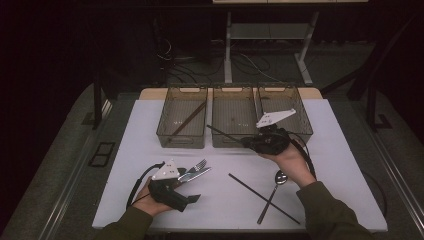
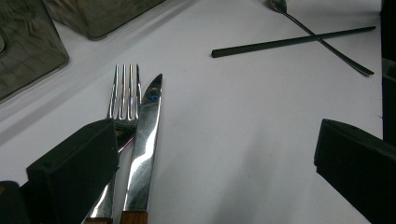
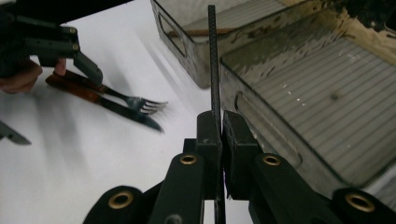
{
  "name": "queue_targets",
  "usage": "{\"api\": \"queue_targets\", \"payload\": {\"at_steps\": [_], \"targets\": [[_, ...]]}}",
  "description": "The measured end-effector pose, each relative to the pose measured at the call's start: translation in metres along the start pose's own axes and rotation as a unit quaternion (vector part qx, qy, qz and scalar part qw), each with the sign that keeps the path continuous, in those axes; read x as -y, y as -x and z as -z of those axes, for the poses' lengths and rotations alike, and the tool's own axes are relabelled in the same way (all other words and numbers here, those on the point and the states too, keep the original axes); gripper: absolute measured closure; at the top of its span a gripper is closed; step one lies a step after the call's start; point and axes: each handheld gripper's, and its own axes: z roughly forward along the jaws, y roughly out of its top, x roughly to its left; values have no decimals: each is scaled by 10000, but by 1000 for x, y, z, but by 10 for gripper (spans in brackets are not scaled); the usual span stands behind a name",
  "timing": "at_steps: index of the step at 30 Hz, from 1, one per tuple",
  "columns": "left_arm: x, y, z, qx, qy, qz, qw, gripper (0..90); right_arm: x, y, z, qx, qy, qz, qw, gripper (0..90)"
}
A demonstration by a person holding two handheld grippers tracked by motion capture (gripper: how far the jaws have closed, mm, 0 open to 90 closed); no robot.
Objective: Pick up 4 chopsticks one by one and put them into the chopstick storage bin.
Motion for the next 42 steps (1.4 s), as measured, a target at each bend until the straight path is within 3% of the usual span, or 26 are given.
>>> {"api": "queue_targets", "payload": {"at_steps": [11,26,42], "targets": [[-1,1,0,-6,-30,-11,10000,0,-32,6,-21,88,-75,-19,9999,859],[0,1,0,31,32,-7,10000,0,-74,17,-53,199,-248,-239,9992,859],[0,4,-2,57,-12,-102,9999,0,-110,20,-113,353,-594,-368,9969,859]]}}
